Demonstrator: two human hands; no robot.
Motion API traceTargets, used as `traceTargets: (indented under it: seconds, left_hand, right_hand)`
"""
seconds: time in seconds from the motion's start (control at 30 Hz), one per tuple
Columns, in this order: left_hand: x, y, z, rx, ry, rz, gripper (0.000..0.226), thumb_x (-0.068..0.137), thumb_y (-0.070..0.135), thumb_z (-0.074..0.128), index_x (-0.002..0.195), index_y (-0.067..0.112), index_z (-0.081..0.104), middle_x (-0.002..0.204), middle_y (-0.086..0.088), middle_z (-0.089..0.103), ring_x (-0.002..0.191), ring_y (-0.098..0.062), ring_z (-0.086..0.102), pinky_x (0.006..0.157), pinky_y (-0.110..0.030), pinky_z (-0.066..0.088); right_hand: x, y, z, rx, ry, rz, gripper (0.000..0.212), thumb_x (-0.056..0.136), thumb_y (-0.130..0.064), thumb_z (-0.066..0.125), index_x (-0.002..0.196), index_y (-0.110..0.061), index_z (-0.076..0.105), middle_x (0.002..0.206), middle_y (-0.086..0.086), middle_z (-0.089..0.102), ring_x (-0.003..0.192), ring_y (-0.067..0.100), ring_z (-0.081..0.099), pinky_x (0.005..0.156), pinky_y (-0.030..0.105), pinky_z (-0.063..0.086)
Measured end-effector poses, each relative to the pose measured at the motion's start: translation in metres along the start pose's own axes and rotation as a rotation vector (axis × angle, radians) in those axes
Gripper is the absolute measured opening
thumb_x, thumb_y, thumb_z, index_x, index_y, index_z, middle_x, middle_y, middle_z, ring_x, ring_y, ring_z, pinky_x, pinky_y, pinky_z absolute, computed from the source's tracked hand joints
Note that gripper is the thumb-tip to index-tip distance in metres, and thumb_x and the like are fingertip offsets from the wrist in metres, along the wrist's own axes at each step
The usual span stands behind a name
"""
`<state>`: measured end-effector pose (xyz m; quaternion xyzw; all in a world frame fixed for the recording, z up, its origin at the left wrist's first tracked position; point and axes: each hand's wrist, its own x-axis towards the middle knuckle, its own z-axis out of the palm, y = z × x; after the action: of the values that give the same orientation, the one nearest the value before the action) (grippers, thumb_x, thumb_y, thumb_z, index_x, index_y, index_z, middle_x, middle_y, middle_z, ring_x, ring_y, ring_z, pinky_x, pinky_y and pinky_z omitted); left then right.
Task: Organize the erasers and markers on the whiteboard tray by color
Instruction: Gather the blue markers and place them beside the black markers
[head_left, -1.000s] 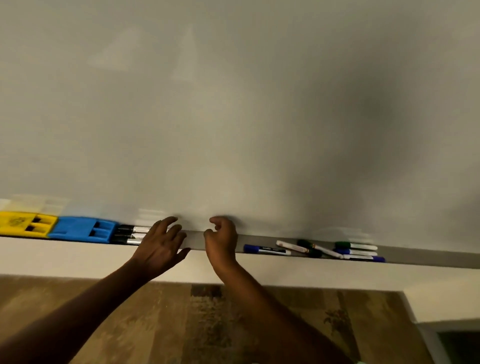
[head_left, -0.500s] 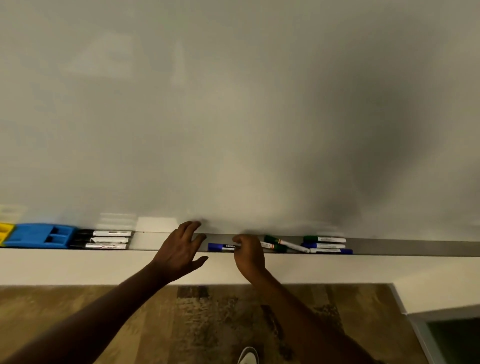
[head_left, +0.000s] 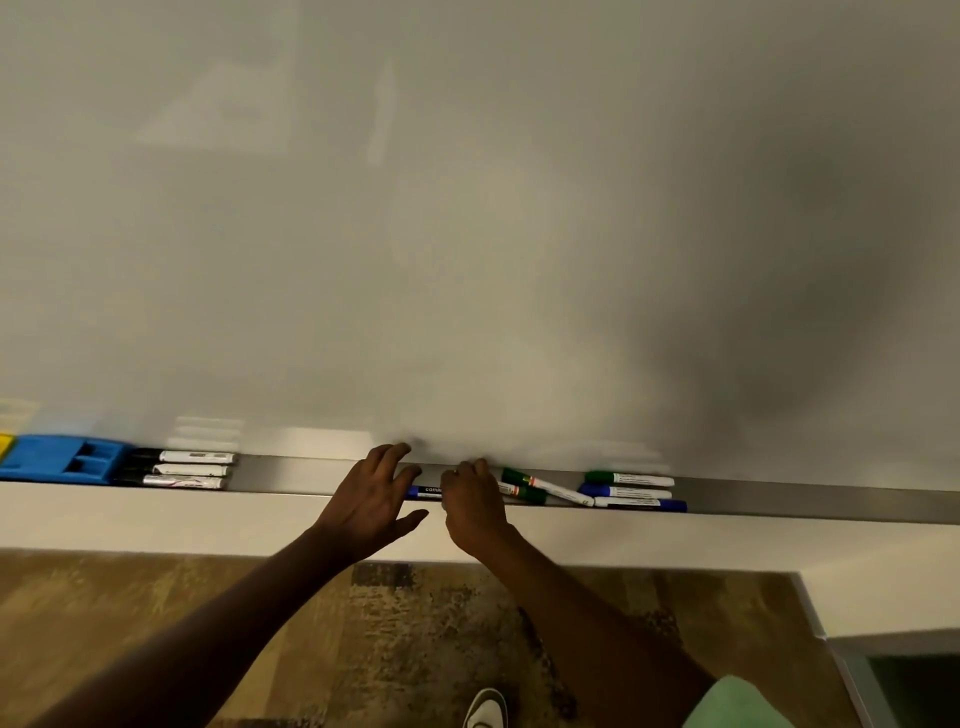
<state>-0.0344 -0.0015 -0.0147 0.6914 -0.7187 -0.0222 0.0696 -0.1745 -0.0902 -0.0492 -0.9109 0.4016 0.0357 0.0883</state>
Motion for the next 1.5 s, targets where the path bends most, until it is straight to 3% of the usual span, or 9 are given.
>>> traceTargets:
  seconds: [0.1,0.17,0.27,0.6,0.9,1.03,1.17,1.33,1.5]
  left_hand:
    - [0.002,0.007,0.000,-0.026,0.019,-0.031,0.047,0.075,0.035,0.074,0.107,0.002,0.065,0.120,-0.025,0.060,0.108,-0.041,0.058,0.081,-0.044,0.056]
    - [0.003,0.012,-0.001,-0.042,0.045,-0.053,0.038,0.082,0.029,0.057,0.107,0.002,0.065,0.120,-0.025,0.060,0.108,-0.042,0.057,0.081,-0.044,0.055]
    - [0.004,0.019,-0.004,-0.065,0.062,-0.099,0.043,0.084,0.028,0.042,0.107,0.000,0.064,0.120,-0.025,0.060,0.108,-0.042,0.057,0.081,-0.044,0.054]
    - [-0.001,0.035,-0.006,-0.132,0.099,-0.197,0.048,0.089,0.037,0.039,0.113,0.001,0.060,0.124,-0.023,0.059,0.113,-0.040,0.055,0.085,-0.045,0.052]
    - [0.006,0.040,0.001,-0.323,0.231,-0.336,0.068,0.087,0.052,0.045,0.128,-0.003,0.044,0.121,-0.019,0.060,0.111,-0.034,0.058,0.088,-0.043,0.049]
    - [0.016,0.050,-0.005,-0.570,0.340,-0.429,0.065,0.085,0.051,0.055,0.131,0.007,0.038,0.113,-0.008,0.065,0.101,-0.025,0.062,0.080,-0.039,0.052]
    - [0.026,0.062,-0.012,-0.727,0.472,-0.420,0.050,0.085,0.041,0.058,0.124,0.014,0.043,0.114,0.001,0.067,0.089,-0.013,0.062,0.072,-0.022,0.045]
    - [0.035,0.081,-0.024,-0.720,0.517,-0.337,0.022,0.093,0.040,0.044,0.106,0.027,0.055,0.094,0.014,0.067,0.076,0.005,0.060,0.065,-0.009,0.039]
    - [0.045,0.096,-0.031,-0.766,0.539,-0.301,0.021,0.097,0.032,0.041,0.101,0.024,0.059,0.092,0.017,0.066,0.089,0.008,0.062,0.073,-0.003,0.040]
  right_hand:
    - [-0.001,0.004,0.004,-0.033,0.023,-0.014,0.026,0.088,-0.014,0.064,0.112,-0.003,0.061,0.114,0.017,0.059,0.109,0.033,0.047,0.094,0.042,0.043]
    - [-0.001,0.008,0.004,-0.034,0.044,-0.025,0.027,0.089,-0.017,0.063,0.112,-0.003,0.060,0.114,0.017,0.059,0.109,0.033,0.047,0.094,0.042,0.042]
    - [-0.002,0.012,0.004,0.008,0.067,-0.047,0.029,0.089,-0.021,0.063,0.112,-0.003,0.057,0.113,0.017,0.059,0.108,0.032,0.048,0.094,0.042,0.041]
    - [-0.004,0.019,0.004,0.028,0.090,-0.143,0.022,0.088,-0.014,0.066,0.108,-0.004,0.061,0.109,0.015,0.063,0.105,0.031,0.050,0.096,0.041,0.039]
    - [-0.014,0.022,-0.006,0.576,0.193,-0.022,0.013,0.093,-0.015,0.059,0.103,-0.009,0.065,0.101,0.013,0.060,0.103,0.028,0.047,0.083,0.038,0.042]
    - [-0.023,0.021,-0.018,0.726,0.213,-0.003,0.013,0.093,-0.012,0.059,0.105,-0.011,0.065,0.103,0.011,0.060,0.103,0.022,0.047,0.077,0.022,0.034]
    - [-0.033,0.023,-0.033,0.857,0.271,-0.009,0.011,0.094,-0.012,0.058,0.104,-0.008,0.063,0.103,0.011,0.059,0.098,0.014,0.045,0.072,0.009,0.031]
    - [-0.040,0.025,-0.050,0.959,0.323,-0.101,0.011,0.095,-0.019,0.058,0.104,-0.015,0.060,0.092,-0.001,0.055,0.090,0.008,0.043,0.073,0.013,0.036]
    - [-0.041,0.041,-0.059,0.963,0.303,-0.110,0.021,0.093,-0.022,0.062,0.113,-0.019,0.061,0.094,-0.013,0.050,0.095,0.005,0.043,0.076,0.011,0.036]
